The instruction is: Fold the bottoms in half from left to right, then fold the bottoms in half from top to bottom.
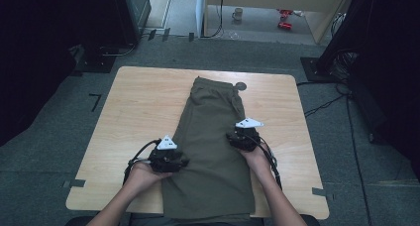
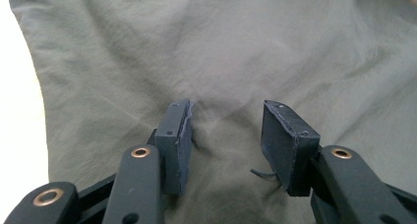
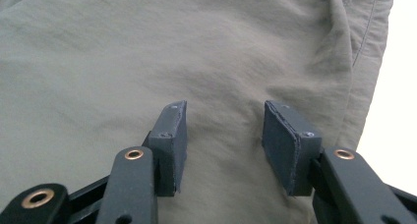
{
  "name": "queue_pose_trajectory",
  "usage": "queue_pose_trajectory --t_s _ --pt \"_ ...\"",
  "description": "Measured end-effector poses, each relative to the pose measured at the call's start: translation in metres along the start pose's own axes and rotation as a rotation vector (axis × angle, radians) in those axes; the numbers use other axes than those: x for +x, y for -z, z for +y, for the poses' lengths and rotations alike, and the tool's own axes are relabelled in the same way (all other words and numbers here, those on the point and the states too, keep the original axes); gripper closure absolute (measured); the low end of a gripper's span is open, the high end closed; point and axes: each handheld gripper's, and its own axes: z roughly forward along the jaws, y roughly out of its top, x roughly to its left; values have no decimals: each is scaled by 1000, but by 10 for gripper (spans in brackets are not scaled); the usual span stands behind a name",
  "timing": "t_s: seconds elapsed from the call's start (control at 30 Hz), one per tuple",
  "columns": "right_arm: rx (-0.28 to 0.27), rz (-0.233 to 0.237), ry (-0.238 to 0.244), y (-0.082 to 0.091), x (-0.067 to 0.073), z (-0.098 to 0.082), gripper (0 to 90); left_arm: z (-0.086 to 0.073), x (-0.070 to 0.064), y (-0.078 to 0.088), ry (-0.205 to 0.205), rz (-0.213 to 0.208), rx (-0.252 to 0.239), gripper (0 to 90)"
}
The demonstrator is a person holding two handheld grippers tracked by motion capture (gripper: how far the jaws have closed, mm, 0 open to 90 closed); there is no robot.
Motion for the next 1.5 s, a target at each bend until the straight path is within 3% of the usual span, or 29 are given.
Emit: queue_pose_trajectory --t_s 0.93,1.03,1.1,1.17,1.3,1.5 --pt "42 64 65 32 26 -24 484 -25 -25 21 -22 -53 40 504" --pt "46 69 73 35 28 -26 482 -26 -26 22 -39 -55 40 498" --pt "63 74 70 35 28 -24 464 -26 -25 22 -57 -57 38 467" --pt "74 95 49 35 26 -20 438 -23 -23 25 -47 -54 26 453" --pt "35 104 23 37 21 -14 411 -14 -15 32 -33 -37 -34 448" --pt "-9 97 1 38 15 -9 388 0 -2 34 -20 -9 -61 424"
